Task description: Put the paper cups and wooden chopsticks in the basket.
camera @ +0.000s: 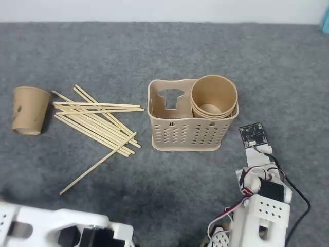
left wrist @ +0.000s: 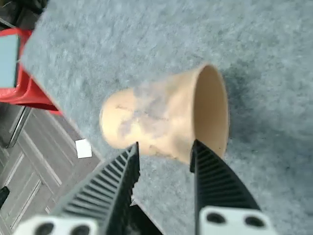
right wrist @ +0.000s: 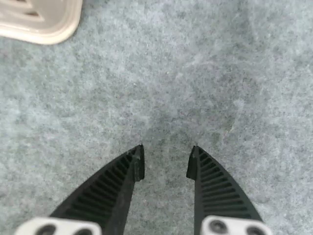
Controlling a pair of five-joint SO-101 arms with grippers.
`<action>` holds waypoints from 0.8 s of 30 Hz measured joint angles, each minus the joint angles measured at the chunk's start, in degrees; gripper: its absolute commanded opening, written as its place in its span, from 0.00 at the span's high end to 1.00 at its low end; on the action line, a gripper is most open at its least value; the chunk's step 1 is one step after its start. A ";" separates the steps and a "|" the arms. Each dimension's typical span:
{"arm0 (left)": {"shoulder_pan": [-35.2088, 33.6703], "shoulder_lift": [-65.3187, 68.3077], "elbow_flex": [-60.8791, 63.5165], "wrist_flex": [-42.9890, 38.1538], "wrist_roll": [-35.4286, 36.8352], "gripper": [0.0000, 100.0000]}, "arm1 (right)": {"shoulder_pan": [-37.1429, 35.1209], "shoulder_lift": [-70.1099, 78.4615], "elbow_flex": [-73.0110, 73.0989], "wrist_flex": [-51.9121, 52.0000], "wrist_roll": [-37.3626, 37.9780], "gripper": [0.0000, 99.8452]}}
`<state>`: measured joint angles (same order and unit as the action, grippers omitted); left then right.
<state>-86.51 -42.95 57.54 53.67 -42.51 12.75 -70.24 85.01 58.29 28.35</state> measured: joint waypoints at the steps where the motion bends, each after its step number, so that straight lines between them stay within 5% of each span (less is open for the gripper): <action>1: 0.70 0.00 0.97 -1.05 0.00 0.84 | 0.00 0.00 0.00 0.00 0.00 0.84; 12: 2.99 0.00 4.48 -9.14 0.00 0.84 | 0.00 0.00 0.00 0.00 0.00 0.84; 24: -1.85 0.00 11.34 -20.84 0.00 0.84 | 0.00 0.00 0.00 0.00 0.09 0.84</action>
<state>-88.35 -42.95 68.88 32.84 -42.51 12.75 -70.24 85.01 58.29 28.44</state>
